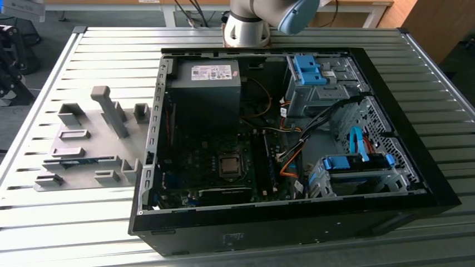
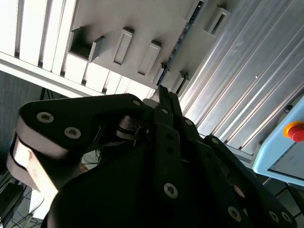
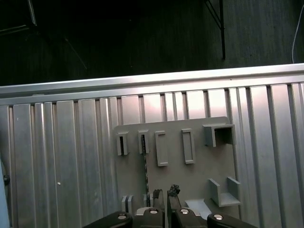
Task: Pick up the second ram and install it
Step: 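Pick up the second ram and move it above second insertion slot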
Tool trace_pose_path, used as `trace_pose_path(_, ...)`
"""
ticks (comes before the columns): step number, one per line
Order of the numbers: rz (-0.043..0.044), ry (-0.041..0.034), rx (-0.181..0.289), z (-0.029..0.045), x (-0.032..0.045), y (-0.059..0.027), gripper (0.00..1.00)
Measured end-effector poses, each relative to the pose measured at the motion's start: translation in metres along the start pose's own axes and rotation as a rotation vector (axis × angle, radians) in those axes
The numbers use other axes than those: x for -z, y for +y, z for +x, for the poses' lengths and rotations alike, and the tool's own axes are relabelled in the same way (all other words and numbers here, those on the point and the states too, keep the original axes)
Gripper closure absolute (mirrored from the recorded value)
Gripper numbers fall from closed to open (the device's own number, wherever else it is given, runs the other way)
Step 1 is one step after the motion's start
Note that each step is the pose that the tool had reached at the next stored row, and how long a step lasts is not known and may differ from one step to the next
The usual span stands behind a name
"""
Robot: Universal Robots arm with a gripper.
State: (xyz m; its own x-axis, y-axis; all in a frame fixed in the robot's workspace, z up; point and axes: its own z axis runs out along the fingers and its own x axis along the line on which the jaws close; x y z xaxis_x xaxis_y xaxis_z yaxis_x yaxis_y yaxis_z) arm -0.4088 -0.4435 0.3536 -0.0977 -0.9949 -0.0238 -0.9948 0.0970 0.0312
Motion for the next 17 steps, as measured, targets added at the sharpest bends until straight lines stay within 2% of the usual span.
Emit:
trace_pose_path(1,0.0,0.0,0.0,0.0,0.0,0.0,0.84)
trace_pose_path(3,0.0,0.0,0.0,0.0,0.0,0.0,0.71)
trace_pose_path(6,0.0,0.0,0.0,0.0,0.0,0.0,0.65)
trace_pose_path(7,0.0,0.0,0.0,0.0,0.0,0.0,0.58)
trace_pose_path(13,0.0001,-0.0001,0.005,0.0001,-0.0009,0.0,0.58)
trace_pose_path(17,-0.0011,0.0012,0.04,0.0005,-0.0065,-0.0003,0.58)
